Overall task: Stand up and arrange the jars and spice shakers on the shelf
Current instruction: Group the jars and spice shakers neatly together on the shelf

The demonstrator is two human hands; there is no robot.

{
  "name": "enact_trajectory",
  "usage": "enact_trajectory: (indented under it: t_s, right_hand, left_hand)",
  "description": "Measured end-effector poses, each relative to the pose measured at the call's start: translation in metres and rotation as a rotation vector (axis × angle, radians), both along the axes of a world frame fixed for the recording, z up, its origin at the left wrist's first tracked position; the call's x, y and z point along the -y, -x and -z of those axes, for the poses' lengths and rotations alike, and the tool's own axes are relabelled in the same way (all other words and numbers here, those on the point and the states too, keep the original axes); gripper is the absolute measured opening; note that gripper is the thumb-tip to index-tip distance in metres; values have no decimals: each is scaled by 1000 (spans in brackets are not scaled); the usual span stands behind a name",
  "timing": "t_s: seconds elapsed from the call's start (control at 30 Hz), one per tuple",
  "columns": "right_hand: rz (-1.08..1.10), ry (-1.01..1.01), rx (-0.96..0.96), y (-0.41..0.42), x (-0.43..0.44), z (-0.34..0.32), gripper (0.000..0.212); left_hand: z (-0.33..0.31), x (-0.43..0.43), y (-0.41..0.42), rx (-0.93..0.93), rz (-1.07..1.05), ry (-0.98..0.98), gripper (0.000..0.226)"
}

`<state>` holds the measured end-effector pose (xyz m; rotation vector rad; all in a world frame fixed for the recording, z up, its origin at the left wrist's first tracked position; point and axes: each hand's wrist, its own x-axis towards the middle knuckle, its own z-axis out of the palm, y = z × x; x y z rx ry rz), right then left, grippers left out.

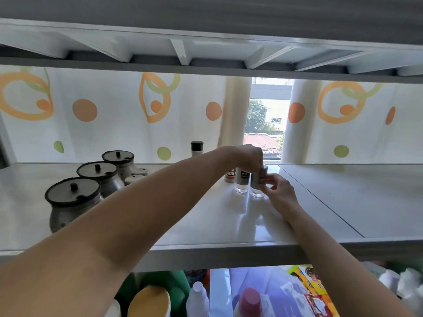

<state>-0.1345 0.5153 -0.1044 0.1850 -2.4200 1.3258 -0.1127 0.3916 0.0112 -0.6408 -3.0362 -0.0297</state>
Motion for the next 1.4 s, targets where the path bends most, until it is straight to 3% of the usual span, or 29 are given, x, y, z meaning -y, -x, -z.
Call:
enact_trajectory:
  t_s: [0.37,0.63,0.9,1.17,1.4]
  right_hand:
    - [-128,-154,-49,-35,11,-1,35]
    - [-245,-166,-22,-36,68,-4,32]
    - [-298,-94,-6,-19,121,-5,30]
    - [-383,89,81,-6,161,-8,26]
    - [-505,156,149,-4,174,-5,26]
  left_hand:
    - [-11,29,-31,100,87,56,35]
    - [-20,85,-53,122,-43,17,41]
    - [-21,131,-54,110,-160,-3,54]
    - [-22,168,-43,144,-254,-46,46]
    - [-25,193,-48,170,-266,-102,53]
